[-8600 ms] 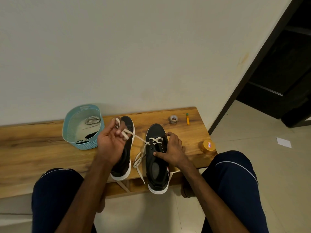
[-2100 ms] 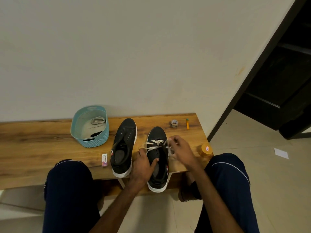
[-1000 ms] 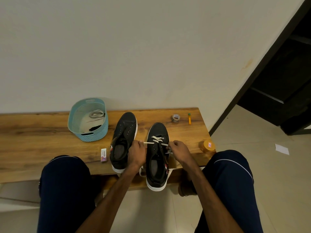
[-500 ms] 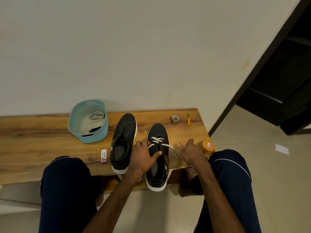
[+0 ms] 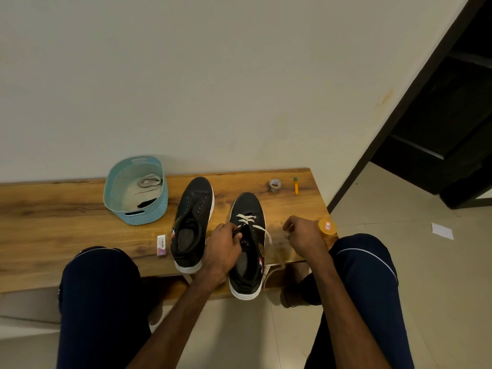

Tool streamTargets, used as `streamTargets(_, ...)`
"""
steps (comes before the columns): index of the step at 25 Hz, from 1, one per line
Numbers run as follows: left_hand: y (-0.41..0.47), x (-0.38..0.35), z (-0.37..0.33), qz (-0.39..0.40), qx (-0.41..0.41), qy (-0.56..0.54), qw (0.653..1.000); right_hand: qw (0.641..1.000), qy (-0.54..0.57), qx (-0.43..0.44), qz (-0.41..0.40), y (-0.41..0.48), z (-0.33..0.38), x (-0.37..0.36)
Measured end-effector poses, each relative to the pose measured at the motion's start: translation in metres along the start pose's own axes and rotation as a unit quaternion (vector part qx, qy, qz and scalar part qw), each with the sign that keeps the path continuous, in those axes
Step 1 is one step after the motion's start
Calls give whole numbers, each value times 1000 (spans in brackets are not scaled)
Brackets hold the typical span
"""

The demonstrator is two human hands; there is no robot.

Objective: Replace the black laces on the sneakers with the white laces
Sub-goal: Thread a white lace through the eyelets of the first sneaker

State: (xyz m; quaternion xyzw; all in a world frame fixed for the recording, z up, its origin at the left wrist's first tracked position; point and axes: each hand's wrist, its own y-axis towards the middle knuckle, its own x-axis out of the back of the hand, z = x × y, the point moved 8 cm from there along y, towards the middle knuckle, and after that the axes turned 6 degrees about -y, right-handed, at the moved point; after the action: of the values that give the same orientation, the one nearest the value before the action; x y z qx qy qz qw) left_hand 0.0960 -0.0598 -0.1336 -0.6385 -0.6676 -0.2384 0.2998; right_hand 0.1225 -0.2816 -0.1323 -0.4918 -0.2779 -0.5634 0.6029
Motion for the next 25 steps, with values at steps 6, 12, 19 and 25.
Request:
streamTargets(6, -1, -1, 0, -3, -2, 3, 1000, 993, 2, 38, 115, -7, 16, -55)
streamTargets(12, 0, -1, 4, 8, 19, -20, 1000, 972, 172, -9, 161, -13, 18, -37)
streamTargets(19, -17, 5, -51, 24, -98, -204, 974, 619, 751, 39, 227, -31, 66, 6)
streamTargets(25, -33, -21, -57, 235, 39, -406, 882, 565, 819, -8, 97, -12, 41, 13)
